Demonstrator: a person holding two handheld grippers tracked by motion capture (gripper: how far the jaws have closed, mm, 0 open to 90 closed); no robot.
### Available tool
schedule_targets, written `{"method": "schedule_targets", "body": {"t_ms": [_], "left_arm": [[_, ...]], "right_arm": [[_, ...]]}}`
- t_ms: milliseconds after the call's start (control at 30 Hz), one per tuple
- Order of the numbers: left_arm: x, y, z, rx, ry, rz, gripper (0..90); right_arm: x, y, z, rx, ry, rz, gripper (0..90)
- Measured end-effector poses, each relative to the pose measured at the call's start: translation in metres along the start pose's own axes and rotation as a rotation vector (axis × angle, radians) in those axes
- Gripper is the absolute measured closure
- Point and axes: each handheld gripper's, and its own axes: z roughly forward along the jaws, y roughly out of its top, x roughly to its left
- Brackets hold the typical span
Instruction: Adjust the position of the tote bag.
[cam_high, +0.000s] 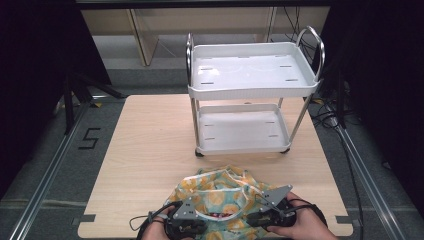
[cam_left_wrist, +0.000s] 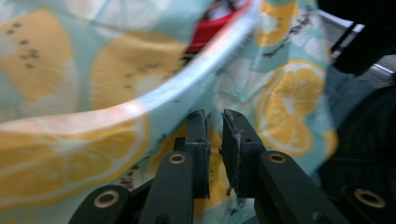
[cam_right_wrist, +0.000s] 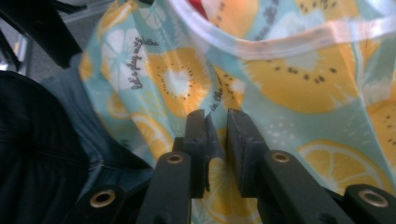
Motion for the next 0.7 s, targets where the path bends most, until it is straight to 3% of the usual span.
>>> {"method": "schedule_targets", "body": {"t_ms": [67, 100, 133, 167, 200, 233, 333, 367, 433, 500, 533, 567, 600, 700], "left_arm": [[0.006, 0.001, 0.002, 0.042, 0.024, 0.036, 80.7], [0.006, 0.001, 0.004, 0.028, 0.025, 0.02, 81.1], [0.011, 0.003, 0.002, 0.091, 0.043, 0.091, 81.7], [0.012, 0.004, 0.004, 0.091, 0.054, 0.095, 82.3], [0.01, 0.004, 0.008, 0.052, 0.071, 0.045, 82.7], [0.01, 0.004, 0.01, 0.036, 0.068, 0.026, 83.3], [0.014, 0.006, 0.012, 0.041, 0.096, 0.028, 83.9], [0.016, 0.007, 0.013, 0.04, 0.1, 0.025, 84.0], [0.018, 0.008, 0.013, 0.032, 0.114, 0.019, 83.9], [0.018, 0.008, 0.012, 0.024, 0.123, 0.028, 82.9], [0.018, 0.008, 0.011, 0.021, 0.121, 0.016, 81.9], [0.019, 0.008, 0.009, 0.023, 0.117, 0.042, 80.5], [0.017, 0.008, 0.008, 0.018, 0.108, 0.017, 78.8], [0.013, 0.008, -0.003, -0.001, 0.097, 0.019, 70.5]], "right_arm": [[-0.002, -0.001, 0.005, 0.017, -0.03, -0.015, 78.8], [-0.001, -0.001, 0.006, 0.026, -0.043, 0.005, 78.8], [-0.002, -0.001, 0.008, 0.032, -0.056, 0.005, 78.9], [-0.002, -0.001, 0.01, 0.037, -0.08, 0.007, 78.9], [-0.003, -0.001, 0.011, 0.045, -0.095, 0.003, 78.8], [-0.004, -0.001, 0.012, 0.046, -0.103, -0.004, 78.8], [-0.006, -0.002, 0.015, 0.04, -0.151, 0.016, 78.9], [-0.009, -0.001, 0.015, 0.038, -0.162, -0.006, 78.8], [-0.012, -0.002, 0.015, 0.03, -0.179, 0.028, 78.4], [-0.014, -0.002, 0.013, 0.037, -0.2, 0.024, 76.8], [-0.014, -0.002, 0.013, 0.021, -0.193, 0.024, 75.9], [-0.014, -0.002, 0.011, 0.021, -0.2, 0.028, 74.8], [-0.014, -0.002, 0.008, 0.015, -0.191, 0.023, 74.0], [-0.01, -0.001, -0.001, -0.026, -0.152, 0.014, 67.2]]}}
